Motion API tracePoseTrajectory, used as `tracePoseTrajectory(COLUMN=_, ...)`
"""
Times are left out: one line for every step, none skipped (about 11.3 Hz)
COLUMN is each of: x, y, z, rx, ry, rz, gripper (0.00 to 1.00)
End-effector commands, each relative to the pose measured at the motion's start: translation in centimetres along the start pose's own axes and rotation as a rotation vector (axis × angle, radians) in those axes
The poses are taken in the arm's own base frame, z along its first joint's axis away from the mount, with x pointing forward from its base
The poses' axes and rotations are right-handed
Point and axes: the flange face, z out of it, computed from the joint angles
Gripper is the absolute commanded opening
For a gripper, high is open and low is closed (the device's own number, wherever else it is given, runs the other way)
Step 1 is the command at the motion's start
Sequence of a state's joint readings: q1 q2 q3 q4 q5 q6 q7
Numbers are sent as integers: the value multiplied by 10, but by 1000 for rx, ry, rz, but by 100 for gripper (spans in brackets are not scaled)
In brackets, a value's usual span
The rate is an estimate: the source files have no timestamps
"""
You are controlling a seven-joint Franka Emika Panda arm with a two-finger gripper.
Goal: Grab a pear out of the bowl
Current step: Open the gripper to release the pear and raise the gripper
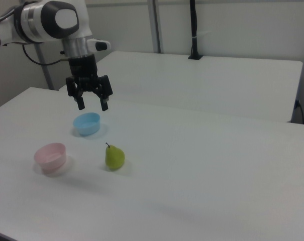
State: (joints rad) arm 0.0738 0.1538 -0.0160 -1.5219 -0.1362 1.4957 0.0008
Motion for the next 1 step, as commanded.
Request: tracePoseTrajectory(x=-12, y=16, z=-3, rx=6, ry=-2, rz=79, gripper=100)
